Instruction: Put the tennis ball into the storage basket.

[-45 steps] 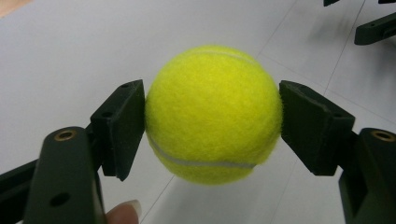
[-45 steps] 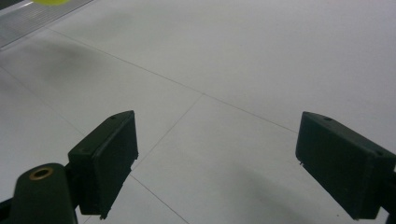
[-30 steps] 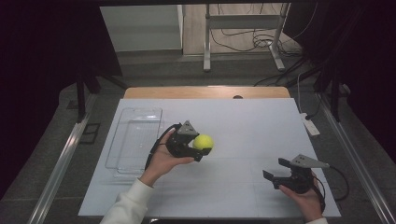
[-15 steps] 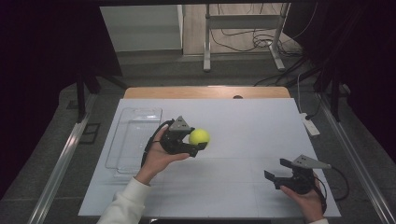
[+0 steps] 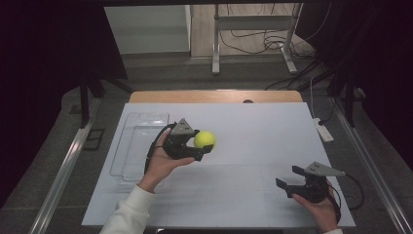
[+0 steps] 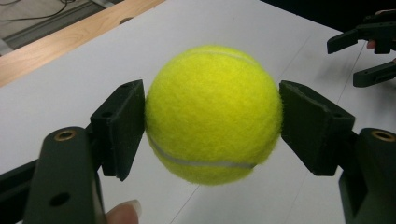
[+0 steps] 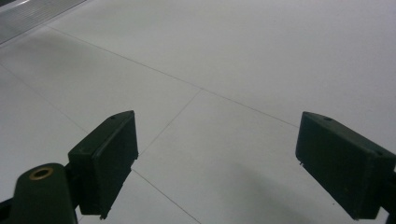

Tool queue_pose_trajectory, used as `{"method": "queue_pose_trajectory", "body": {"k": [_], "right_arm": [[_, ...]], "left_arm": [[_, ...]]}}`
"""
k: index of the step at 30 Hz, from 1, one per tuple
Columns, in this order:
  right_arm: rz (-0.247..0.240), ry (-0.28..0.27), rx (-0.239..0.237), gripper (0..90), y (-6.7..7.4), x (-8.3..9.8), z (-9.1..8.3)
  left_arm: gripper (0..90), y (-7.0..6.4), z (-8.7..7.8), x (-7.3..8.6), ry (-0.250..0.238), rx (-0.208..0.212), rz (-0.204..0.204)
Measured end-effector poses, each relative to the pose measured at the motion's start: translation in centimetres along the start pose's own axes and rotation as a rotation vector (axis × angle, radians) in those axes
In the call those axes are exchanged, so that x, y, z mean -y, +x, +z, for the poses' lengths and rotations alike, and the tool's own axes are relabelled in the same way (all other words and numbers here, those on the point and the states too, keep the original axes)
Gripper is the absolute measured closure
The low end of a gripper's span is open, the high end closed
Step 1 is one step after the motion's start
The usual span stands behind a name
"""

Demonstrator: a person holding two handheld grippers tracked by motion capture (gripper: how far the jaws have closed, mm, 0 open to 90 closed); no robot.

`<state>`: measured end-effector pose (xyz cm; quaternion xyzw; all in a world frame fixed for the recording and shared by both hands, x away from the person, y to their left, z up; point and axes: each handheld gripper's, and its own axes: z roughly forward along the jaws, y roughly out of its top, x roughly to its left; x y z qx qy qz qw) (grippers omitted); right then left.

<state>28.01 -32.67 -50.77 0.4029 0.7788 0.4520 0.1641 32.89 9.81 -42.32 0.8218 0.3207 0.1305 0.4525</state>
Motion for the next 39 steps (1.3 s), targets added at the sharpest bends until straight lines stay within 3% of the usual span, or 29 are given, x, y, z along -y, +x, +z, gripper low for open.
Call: {"method": "queue_pose_trajectory", "body": {"k": [39], "right_arm": [[-0.008,0.003,-0.006,13.3,0.0,-0.2,0.5]], "left_arm": [[26.7,1.6,-2.6,0.2,-0.068,-0.059,-0.042]]}}
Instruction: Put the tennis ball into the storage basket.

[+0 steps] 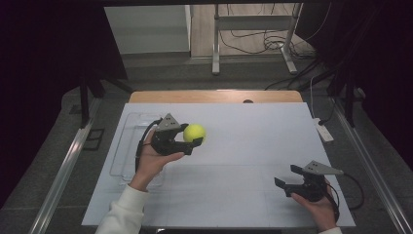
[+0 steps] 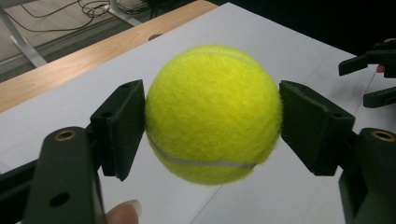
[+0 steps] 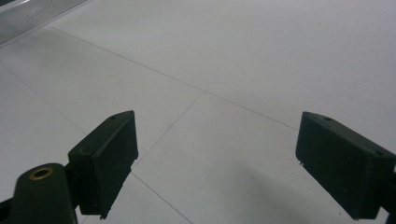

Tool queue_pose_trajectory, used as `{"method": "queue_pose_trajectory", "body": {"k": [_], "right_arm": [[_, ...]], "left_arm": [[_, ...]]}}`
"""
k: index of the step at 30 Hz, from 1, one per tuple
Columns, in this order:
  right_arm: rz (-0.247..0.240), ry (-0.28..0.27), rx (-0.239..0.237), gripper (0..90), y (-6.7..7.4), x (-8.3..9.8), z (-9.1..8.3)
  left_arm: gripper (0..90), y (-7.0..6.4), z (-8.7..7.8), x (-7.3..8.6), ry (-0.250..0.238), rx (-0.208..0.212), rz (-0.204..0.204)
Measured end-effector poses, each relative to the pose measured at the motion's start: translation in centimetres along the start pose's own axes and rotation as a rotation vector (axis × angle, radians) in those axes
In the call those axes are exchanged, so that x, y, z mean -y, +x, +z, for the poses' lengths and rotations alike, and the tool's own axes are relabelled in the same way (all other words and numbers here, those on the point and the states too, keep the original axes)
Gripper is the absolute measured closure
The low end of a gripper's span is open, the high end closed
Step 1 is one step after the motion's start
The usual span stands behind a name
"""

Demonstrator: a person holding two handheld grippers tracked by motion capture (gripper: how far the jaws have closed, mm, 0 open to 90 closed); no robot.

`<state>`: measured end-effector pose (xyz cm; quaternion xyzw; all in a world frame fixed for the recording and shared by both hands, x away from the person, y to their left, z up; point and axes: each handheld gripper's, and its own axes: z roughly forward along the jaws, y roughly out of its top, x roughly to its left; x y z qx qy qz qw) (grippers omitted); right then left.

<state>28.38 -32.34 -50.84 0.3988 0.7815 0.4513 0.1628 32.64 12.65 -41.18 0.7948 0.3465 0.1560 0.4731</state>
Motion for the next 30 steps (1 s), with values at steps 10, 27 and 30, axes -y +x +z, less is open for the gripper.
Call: {"method": "queue_pose_trajectory", "body": {"k": [10,27,30], "right_arm": [[0.001,0.001,0.001,13.3,0.0,0.0,0.0],[0.000,0.001,0.000,13.3,0.0,0.0,0.0],[0.000,0.001,0.000,13.3,0.0,0.0,0.0]], "left_arm": [[26.7,0.4,-0.3,0.0,-0.010,-0.012,-0.008],[26.7,1.3,-1.2,0.1,-0.031,-0.039,-0.029],[26.7,1.5,-1.4,0.1,-0.035,-0.041,-0.032]]}}
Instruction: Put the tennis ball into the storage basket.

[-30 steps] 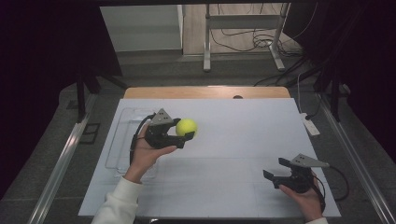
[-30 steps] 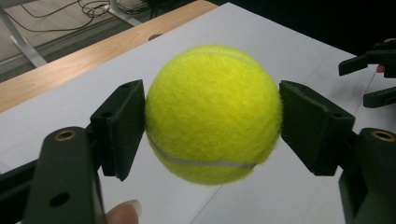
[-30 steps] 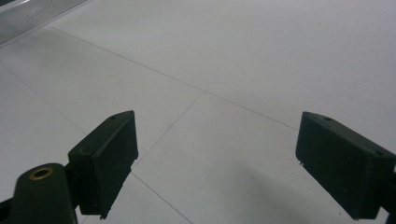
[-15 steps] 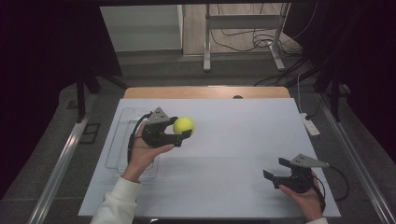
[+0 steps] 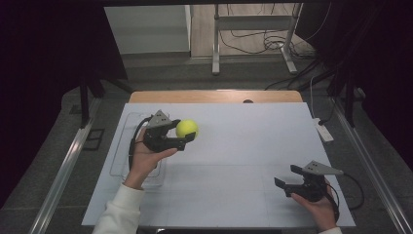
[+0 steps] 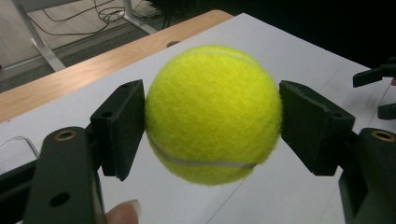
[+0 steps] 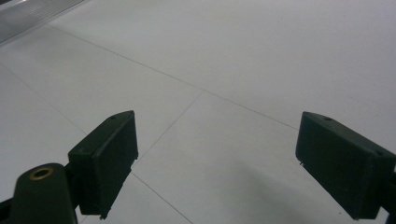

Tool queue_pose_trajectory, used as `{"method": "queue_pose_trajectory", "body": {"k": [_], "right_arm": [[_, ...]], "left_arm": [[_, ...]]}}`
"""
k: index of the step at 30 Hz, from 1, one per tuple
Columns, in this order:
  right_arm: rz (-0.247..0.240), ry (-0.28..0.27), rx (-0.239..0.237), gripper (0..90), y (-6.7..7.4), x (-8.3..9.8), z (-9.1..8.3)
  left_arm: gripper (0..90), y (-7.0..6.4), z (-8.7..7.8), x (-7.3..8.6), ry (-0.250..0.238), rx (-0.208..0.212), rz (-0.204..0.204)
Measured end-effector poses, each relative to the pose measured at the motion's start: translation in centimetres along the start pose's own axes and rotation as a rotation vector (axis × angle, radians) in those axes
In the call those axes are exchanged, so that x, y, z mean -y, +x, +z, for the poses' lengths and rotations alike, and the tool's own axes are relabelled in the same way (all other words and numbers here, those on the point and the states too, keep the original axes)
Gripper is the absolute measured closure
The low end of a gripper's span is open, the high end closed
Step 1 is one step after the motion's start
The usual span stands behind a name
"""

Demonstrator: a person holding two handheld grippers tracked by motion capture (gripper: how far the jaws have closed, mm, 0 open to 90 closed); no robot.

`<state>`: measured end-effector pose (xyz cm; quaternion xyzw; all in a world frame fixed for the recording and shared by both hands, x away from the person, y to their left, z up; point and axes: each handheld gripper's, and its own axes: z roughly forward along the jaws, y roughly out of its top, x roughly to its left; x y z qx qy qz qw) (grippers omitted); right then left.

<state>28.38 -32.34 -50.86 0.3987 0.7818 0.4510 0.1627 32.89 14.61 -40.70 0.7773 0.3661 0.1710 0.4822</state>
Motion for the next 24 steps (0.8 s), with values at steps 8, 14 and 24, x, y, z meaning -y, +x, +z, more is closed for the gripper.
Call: {"method": "queue_pose_trajectory", "body": {"k": [8,14,24], "right_arm": [[0.000,0.000,0.000,13.3,0.0,0.0,0.0],[-0.001,0.001,0.000,13.3,0.0,0.0,0.0],[0.001,0.002,0.000,13.3,0.0,0.0,0.0]], "left_arm": [[26.7,0.5,-0.4,0.0,-0.008,-0.011,-0.012],[26.7,0.9,-0.6,0.1,-0.013,-0.021,-0.023],[26.7,1.6,-1.0,0.3,-0.023,-0.047,-0.036]]}}
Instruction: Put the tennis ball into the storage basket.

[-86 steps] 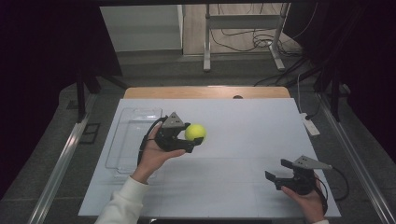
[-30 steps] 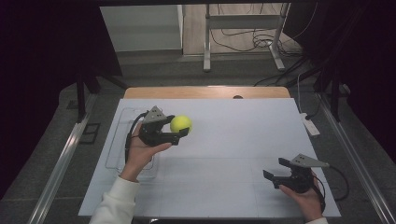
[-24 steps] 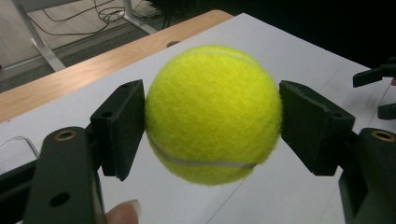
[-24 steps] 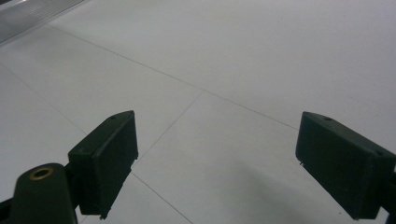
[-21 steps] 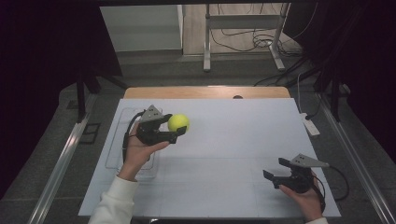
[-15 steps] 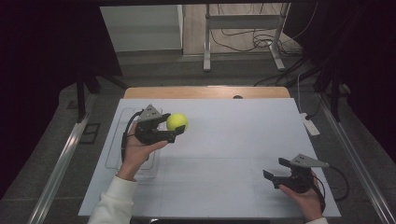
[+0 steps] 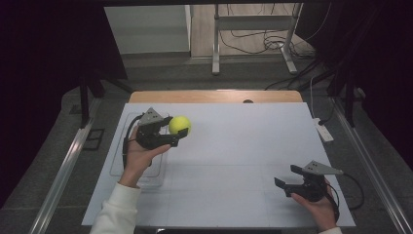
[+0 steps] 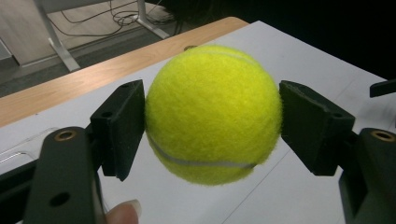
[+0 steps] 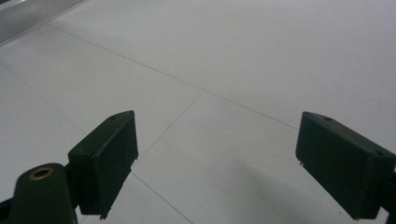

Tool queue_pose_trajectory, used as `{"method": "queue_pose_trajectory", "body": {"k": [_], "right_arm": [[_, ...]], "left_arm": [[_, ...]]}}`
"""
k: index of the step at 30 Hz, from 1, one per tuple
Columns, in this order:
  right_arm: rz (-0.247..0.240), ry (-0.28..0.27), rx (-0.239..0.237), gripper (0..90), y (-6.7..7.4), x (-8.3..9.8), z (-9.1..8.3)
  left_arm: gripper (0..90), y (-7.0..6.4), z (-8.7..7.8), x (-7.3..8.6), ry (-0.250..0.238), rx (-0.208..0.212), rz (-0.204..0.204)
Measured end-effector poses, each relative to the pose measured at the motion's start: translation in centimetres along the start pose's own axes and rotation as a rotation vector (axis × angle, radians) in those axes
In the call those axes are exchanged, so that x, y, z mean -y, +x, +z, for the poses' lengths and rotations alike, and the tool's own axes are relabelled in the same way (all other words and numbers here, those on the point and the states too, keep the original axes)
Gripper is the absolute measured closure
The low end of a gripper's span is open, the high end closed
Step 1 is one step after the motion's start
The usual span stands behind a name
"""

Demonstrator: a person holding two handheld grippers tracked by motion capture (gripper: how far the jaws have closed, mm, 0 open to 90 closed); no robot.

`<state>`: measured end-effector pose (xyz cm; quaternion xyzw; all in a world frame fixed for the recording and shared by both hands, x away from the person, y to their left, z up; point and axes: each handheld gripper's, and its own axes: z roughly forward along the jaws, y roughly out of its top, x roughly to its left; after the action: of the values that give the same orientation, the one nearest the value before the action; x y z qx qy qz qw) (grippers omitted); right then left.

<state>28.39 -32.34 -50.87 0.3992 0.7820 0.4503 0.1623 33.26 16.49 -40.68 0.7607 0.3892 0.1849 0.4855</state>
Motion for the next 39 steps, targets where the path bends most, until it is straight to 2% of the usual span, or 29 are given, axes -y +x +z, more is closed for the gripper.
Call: {"method": "queue_pose_trajectory", "body": {"k": [25,39], "right_arm": [[0.004,-0.003,0.002,13.5,0.0,0.0,-0.1],[0.001,-0.012,0.002,13.4,0.1,-0.1,-0.1]], "left_arm": [[26.7,1.8,-0.7,0.5,-0.019,-0.065,-0.041],[26.7,2.9,-0.9,0.8,-0.023,-0.087,-0.062]]}}
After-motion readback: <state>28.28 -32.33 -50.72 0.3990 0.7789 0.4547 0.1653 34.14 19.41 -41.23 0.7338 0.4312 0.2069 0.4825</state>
